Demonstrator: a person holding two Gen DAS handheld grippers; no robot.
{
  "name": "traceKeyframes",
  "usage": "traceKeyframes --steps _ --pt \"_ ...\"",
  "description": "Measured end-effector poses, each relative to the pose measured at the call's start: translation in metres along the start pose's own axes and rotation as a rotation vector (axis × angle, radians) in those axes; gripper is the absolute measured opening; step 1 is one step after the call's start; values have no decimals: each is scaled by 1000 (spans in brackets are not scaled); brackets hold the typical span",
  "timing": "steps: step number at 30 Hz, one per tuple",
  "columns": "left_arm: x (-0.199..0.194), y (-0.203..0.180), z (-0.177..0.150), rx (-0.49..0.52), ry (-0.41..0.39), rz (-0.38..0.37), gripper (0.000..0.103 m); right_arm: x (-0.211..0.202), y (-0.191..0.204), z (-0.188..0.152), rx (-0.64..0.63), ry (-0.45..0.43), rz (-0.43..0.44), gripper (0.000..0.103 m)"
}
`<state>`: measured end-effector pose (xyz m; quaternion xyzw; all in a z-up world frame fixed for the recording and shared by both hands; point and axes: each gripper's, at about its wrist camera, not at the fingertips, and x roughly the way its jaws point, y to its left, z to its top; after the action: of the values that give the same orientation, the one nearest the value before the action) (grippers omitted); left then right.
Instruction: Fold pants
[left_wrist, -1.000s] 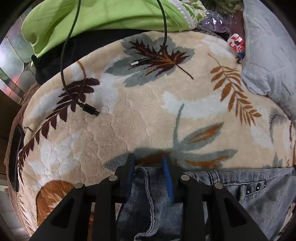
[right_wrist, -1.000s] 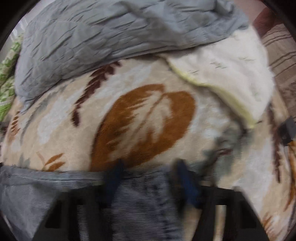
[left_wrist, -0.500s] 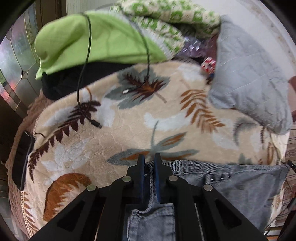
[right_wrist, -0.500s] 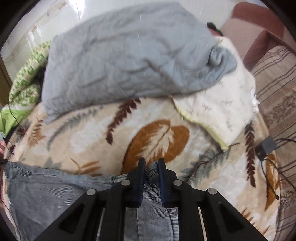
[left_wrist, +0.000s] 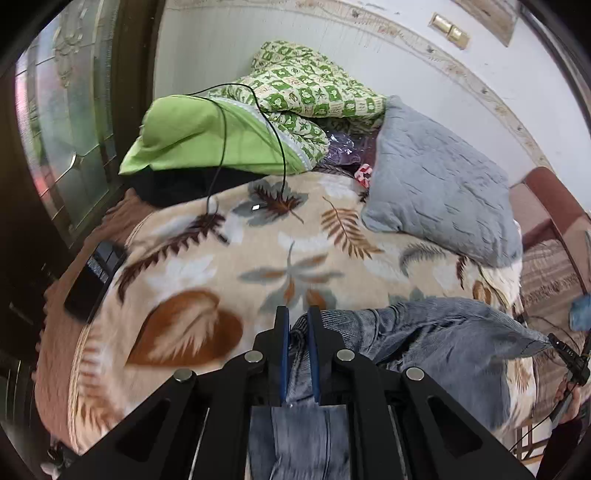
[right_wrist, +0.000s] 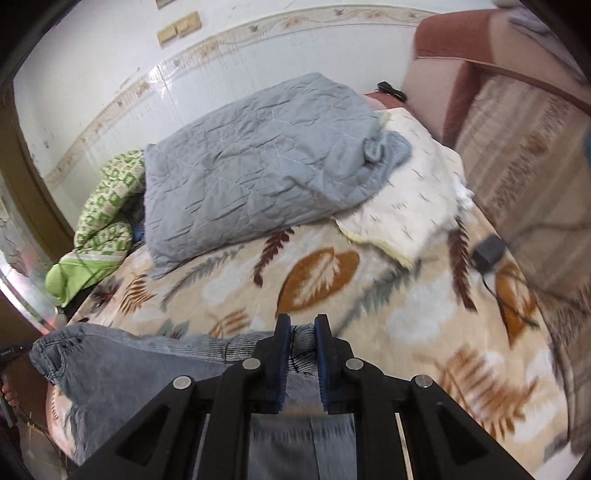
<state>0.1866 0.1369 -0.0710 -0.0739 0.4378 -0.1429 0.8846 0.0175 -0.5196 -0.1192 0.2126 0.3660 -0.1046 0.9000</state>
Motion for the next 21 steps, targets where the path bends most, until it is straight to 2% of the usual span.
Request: traceKeyframes --steps 3,6,11,13,17,21 --pt "-23 7 -43 3 5 2 10 -24 -17 -36 28 7 7 14" --pt "-28 17 -88 -2 43 18 10 -39 -33 -78 53 45 10 14" --pt "2 34 -157 -32 189 61 10 -32 -64 -152 111 163 12 14" --pt "17 44 -181 -49 239 122 9 -23 -73 -178 112 212 10 14" --pt "24 61 -202 -109 292 166 9 -17 -91 -202 151 301 19 19" --pt "-3 56 -195 -90 216 198 9 -31 -97 -191 135 275 -18 19"
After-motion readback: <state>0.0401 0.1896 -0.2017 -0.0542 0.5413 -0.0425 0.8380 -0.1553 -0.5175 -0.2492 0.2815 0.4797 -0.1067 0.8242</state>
